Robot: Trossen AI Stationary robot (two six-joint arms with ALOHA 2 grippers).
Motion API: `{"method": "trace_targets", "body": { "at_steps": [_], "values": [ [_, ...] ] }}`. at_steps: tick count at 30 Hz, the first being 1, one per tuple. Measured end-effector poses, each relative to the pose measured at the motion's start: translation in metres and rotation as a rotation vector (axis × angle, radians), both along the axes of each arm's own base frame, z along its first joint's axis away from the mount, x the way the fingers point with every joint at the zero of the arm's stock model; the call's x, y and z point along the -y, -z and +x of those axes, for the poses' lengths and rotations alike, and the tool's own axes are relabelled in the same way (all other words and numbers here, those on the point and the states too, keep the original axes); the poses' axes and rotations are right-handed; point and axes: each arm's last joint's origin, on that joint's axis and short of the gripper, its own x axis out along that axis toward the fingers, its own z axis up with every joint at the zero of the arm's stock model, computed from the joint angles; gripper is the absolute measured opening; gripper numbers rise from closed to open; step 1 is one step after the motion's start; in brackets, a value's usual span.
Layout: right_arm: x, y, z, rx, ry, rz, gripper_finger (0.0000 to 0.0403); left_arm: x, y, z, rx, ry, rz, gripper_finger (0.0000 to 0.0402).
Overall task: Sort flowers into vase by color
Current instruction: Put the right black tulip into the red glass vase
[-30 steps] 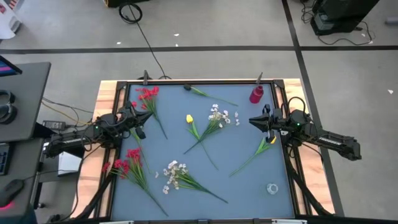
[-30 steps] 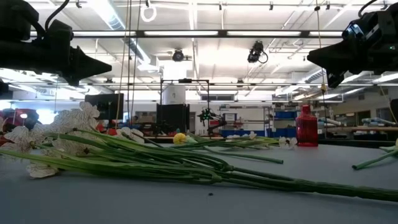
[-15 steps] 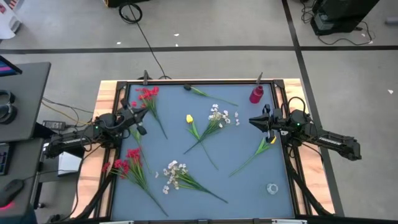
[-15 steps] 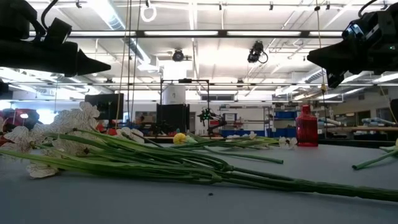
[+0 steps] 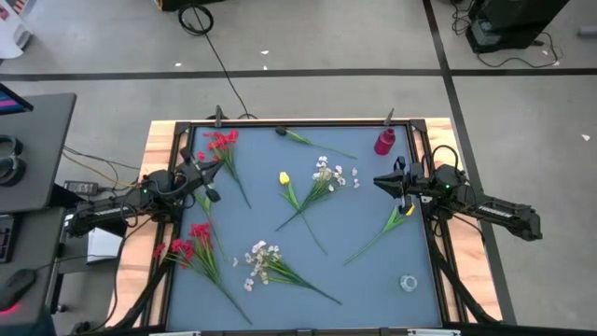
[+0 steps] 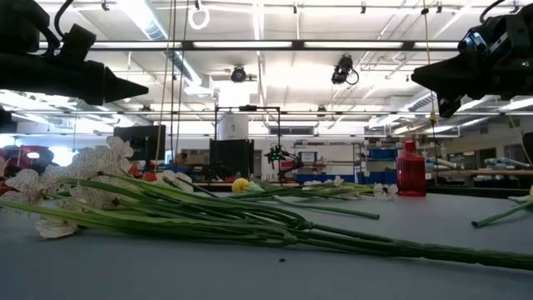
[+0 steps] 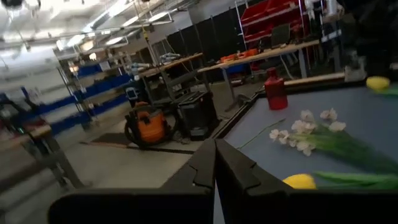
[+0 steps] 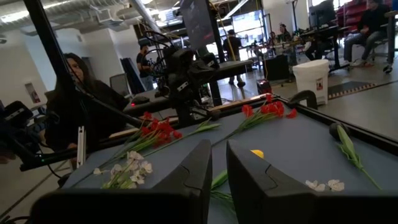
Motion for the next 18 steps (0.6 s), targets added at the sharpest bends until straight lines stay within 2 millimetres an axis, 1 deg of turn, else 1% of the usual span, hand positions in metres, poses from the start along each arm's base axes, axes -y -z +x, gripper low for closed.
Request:
{"method": "trace_targets", "body": {
  "at_steps": [4, 7, 8, 11, 14, 16, 18],
  "values": [
    [0.000, 0.000, 0.000, 0.000, 0.000, 0.000, 0.0059, 0.000, -0.001, 0.000, 0.001, -0.001, 0.008, 0.0014],
    [0.000, 0.000, 0.000, 0.000, 0.000, 0.000, 0.0059, 0.000, -0.003, 0.000, 0.052, 0.014, -0.027, 0.0014],
    [0.000, 0.000, 0.000, 0.000, 0.000, 0.000, 0.0059, 0.001, -0.003, 0.000, 0.096, 0.038, -0.082, 0.0014],
    [0.000, 0.000, 0.000, 0.000, 0.000, 0.000, 0.0059, 0.003, -0.007, 0.001, 0.287, 0.129, -0.326, 0.0014],
    [0.000, 0.000, 0.000, 0.000, 0.000, 0.000, 0.0059, 0.003, -0.009, 0.000, 0.436, 0.160, -0.528, 0.0014],
    [0.000, 0.000, 0.000, 0.000, 0.000, 0.000, 0.0059, 0.002, -0.010, 0.000, 0.515, 0.160, -0.617, 0.0014],
    [0.000, 0.000, 0.000, 0.000, 0.000, 0.000, 0.0059, 0.002, -0.011, -0.001, 0.548, 0.167, -0.647, 0.0014]
  ]
}}
